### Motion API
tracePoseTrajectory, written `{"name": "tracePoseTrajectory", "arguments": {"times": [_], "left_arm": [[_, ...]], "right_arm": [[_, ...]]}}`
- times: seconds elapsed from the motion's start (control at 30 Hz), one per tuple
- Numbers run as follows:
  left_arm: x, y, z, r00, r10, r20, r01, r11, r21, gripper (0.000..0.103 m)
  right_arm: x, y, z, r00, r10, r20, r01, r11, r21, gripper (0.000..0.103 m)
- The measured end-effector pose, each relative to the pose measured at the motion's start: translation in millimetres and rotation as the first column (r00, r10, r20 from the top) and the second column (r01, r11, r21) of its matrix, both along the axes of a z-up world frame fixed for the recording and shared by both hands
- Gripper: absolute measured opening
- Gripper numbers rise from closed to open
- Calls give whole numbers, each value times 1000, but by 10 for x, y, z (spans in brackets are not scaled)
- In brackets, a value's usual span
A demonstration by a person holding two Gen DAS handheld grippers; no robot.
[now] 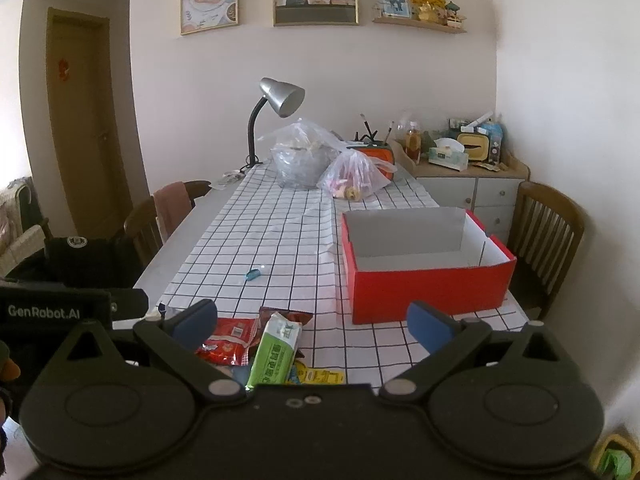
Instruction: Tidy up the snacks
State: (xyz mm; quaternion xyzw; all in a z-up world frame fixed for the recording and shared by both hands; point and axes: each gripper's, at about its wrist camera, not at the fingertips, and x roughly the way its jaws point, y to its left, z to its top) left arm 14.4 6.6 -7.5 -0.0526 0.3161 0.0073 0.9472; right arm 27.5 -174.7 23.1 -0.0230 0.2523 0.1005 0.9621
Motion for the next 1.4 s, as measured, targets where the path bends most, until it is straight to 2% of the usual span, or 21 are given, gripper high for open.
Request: {"name": "tracePoseTrajectory", "arguments": {"times": [0.27,0.47,0.7,0.83,1.0,1.1,1.27,1.37,1.4], "left_arm": [[163,73,-90,999,31,-27,-31,999,-11,102],[372,275,-235,989,104,-102,-107,994,-23,102],[593,517,-517,970,156,-186,-165,986,-34,101],[690,608,-704,954,167,-250,-184,982,-45,101],[797,721,-878,935,199,-293,-221,974,-43,101],[829,680,-963,935,159,-316,-181,982,-43,100],[852,640,-1056,931,137,-339,-156,987,-30,98],[848,634,-1092,932,124,-342,-142,989,-29,98],[852,630,-1106,932,120,-343,-137,990,-26,98]], "right_arm": [[258,9,-129,999,25,-28,-25,1000,0,101],[527,27,-350,993,64,-97,-64,998,3,101],[783,1,-679,975,103,-196,-107,994,-9,96],[876,43,-905,948,162,-274,-174,985,-19,92],[924,197,-1126,901,257,-349,-285,958,-29,83],[958,291,-1259,860,315,-402,-351,936,-15,78],[1005,400,-1473,804,356,-477,-409,913,-8,69],[1008,445,-1555,784,376,-493,-430,903,5,65],[1014,457,-1585,777,380,-501,-433,901,11,61]]}}
